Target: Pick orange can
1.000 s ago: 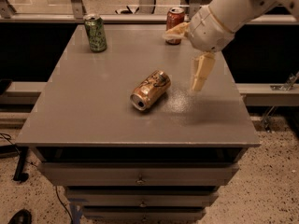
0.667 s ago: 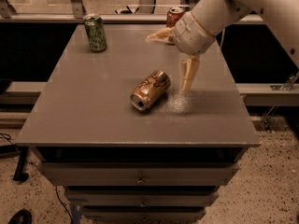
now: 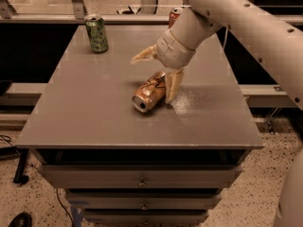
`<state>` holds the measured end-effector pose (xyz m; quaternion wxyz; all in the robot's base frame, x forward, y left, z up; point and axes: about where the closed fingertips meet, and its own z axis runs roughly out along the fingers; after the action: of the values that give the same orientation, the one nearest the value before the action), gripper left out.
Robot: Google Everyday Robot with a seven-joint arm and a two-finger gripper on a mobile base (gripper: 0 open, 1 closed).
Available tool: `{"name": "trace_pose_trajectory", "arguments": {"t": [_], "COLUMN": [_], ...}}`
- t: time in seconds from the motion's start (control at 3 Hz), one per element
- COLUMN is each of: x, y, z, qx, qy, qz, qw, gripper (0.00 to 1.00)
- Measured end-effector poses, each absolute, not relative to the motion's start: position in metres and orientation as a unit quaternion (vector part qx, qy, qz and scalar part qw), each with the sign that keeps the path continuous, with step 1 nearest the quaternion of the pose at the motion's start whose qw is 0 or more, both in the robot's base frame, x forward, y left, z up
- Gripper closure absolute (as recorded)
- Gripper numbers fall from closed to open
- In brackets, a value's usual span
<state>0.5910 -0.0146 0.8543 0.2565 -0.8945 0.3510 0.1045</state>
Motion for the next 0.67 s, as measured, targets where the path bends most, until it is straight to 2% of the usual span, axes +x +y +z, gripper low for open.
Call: {"name": "trace_pose_trajectory", "arguments": {"t": [0.67], "x": [0.5975], "y": [-0.0046], "z": [0.8495], "qx": [-0.912], "qy": [0.342], "qz": [0.077], "qw": [0.211], "gripper": [0.62]}}
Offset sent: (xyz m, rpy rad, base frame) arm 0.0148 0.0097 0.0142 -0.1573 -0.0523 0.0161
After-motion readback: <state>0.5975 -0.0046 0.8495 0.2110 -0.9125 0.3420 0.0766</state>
